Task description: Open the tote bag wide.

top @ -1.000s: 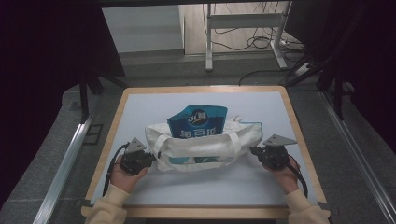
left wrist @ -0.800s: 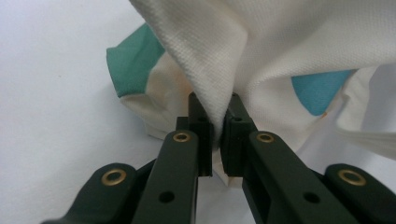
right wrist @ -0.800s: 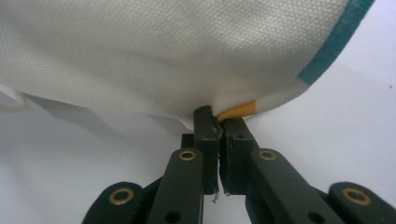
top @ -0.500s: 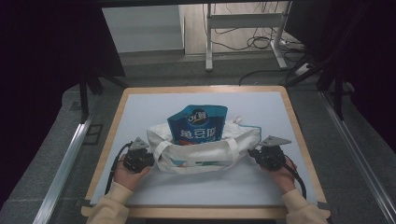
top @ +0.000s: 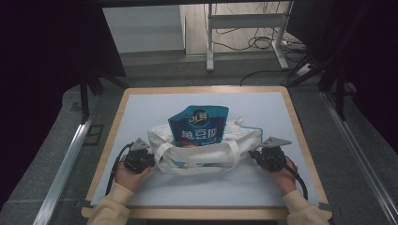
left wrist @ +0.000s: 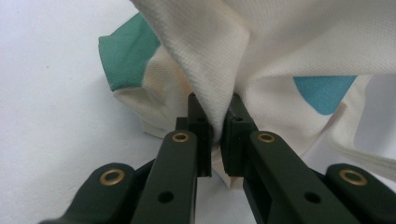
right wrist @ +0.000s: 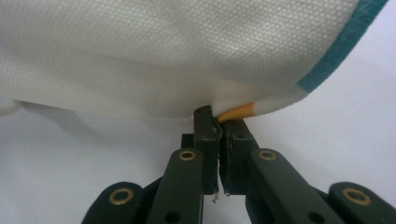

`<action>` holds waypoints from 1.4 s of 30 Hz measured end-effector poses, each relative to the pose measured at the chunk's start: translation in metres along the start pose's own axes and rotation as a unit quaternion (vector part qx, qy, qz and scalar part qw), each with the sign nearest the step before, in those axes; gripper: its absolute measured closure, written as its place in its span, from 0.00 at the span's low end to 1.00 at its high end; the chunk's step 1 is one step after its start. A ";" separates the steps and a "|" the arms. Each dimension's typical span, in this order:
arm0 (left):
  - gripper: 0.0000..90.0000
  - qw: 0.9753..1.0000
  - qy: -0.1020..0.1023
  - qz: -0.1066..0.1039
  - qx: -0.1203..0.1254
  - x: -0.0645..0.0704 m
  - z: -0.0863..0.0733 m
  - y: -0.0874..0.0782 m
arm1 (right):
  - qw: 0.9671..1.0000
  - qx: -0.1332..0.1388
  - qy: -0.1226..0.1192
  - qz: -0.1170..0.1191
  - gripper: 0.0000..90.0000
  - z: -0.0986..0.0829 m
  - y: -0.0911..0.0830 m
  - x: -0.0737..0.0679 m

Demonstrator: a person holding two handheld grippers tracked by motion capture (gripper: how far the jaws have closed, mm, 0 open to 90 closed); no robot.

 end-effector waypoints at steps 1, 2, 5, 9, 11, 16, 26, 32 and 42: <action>0.94 1.000 0.000 0.000 0.000 0.000 0.000 0.000 | 1.000 0.000 0.001 0.000 0.95 0.000 0.000 0.000; 0.94 1.000 0.000 0.000 0.001 0.000 0.000 0.000 | 1.000 0.001 0.001 0.000 0.95 0.000 0.000 0.000; 0.93 1.000 0.000 0.001 0.003 0.000 0.000 -0.001 | 1.000 0.002 0.002 0.000 0.94 0.000 -0.001 0.000; 0.80 1.000 0.005 0.010 0.011 -0.001 -0.001 -0.004 | 1.000 0.001 0.003 -0.004 0.81 0.000 -0.005 0.000; 0.67 1.000 -0.004 0.010 0.016 -0.004 -0.003 -0.009 | 1.000 0.009 0.008 -0.008 0.71 -0.002 -0.010 0.000; 0.38 0.999 -0.016 0.016 0.035 -0.008 -0.008 -0.027 | 0.998 0.053 0.026 -0.017 0.53 -0.005 -0.029 0.003; 0.32 0.996 -0.026 0.023 0.081 -0.007 -0.004 -0.060 | 0.993 0.108 0.057 -0.011 0.44 -0.004 -0.057 0.008; 0.36 0.992 -0.043 0.020 0.117 -0.006 0.009 -0.084 | 0.989 0.134 0.055 -0.002 0.50 0.009 -0.074 0.004; 0.94 0.989 -0.013 0.009 0.144 0.006 0.053 -0.108 | 0.987 0.161 0.012 0.004 0.94 0.050 -0.094 -0.007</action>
Point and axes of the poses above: each handheld gripper's, and its own axes: y roughly forward along the jaws, z roughly out of its top, x roughly to its right, the point moved 2 cm from there along y, roughly forward along the jaws, and after that the axes turned 8 degrees about z, right-handed, at the moved point
